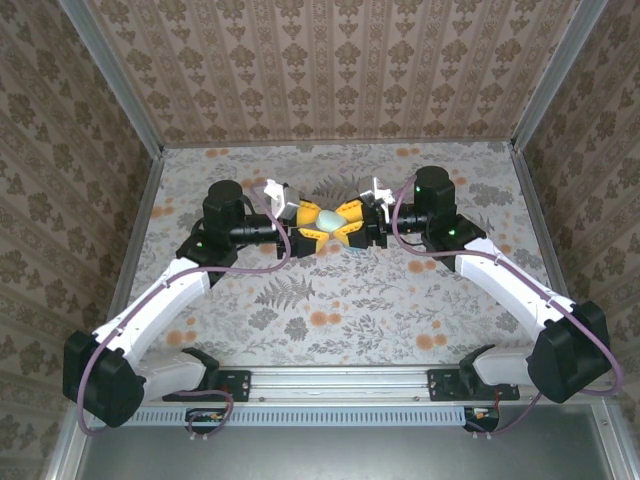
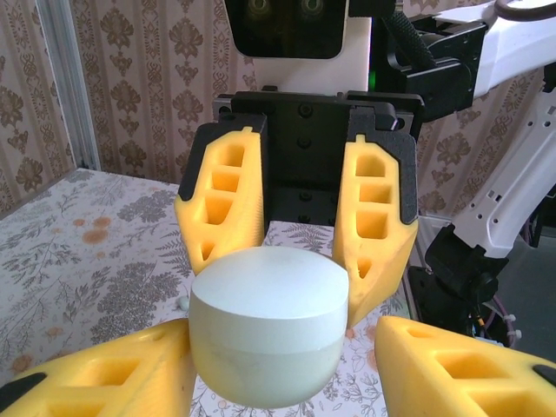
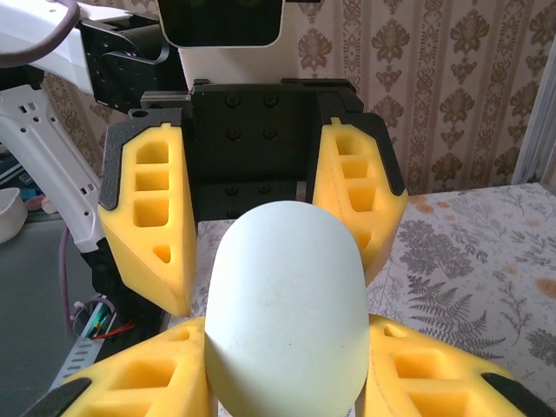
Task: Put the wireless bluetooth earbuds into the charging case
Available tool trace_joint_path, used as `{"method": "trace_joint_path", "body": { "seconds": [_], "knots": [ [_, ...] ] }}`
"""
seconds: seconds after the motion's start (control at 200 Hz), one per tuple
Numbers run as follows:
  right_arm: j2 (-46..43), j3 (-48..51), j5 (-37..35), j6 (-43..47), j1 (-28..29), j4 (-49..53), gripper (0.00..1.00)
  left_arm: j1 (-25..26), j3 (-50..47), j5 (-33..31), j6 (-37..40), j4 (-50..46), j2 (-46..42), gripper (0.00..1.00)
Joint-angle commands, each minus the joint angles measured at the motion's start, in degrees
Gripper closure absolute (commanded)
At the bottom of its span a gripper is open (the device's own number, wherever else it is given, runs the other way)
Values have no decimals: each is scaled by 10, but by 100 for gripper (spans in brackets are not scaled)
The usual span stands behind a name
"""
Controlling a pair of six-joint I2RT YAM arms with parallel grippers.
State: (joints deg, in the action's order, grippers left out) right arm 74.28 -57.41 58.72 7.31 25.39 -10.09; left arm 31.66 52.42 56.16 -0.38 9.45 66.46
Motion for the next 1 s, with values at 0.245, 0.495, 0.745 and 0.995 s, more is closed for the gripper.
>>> {"method": "trace_joint_path", "body": {
  "seconds": [0.245,0.495,0.745,0.995],
  "knots": [
    [-12,14,-5,-1,3,-37,64,11,25,16,1,-9,11,53],
    [-13,15,-5,-10,4,-47,64,14,30,20,18,-31,11,50],
    [-12,15,-4,-11,3,-45,64,14,31,24,27,-40,10,51],
    [-15,12,5,-13,2,-41,64,13,31,23,30,-52,8,50]
  ]
}}
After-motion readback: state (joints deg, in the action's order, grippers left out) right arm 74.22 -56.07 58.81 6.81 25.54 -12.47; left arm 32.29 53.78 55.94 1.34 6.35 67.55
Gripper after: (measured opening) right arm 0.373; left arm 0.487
